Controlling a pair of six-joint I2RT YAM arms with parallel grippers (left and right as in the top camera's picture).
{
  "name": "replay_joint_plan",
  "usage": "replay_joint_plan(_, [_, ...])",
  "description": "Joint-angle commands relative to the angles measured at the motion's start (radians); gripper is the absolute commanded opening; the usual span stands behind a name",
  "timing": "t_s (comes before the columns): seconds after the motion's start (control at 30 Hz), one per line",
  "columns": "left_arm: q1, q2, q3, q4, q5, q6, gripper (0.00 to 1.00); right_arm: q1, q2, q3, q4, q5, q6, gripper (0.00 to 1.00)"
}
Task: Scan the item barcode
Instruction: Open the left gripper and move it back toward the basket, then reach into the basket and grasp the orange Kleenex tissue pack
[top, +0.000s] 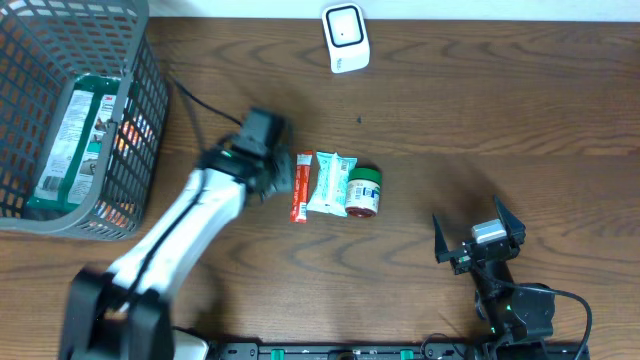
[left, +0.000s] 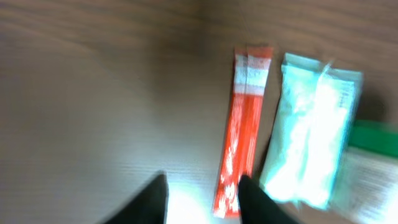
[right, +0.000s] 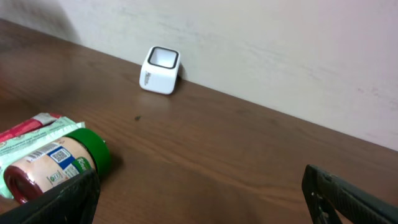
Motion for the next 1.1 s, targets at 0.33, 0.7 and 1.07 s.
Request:
replay_joint_plan(0.33, [0.406,-0.198,0.431,-0.175,-0.426,-0.07,0.57,0.016,-0.002,-0.001,-0.003,0.006,0.013,0.99])
replay_joint_plan(0.7, [0.814,-0.08,0.375,-0.311,-0.333,-0.198,0.62,0.016,-0.002,-0.001,-0.003,0.006,0.013,0.99])
replay_joint_plan(1.07, [0.893,0.165,0.352,-0.452,-0.307,-0.328,0.63,0.016,-0.002,-0.001,-0.003,0.006,0.013,0.99])
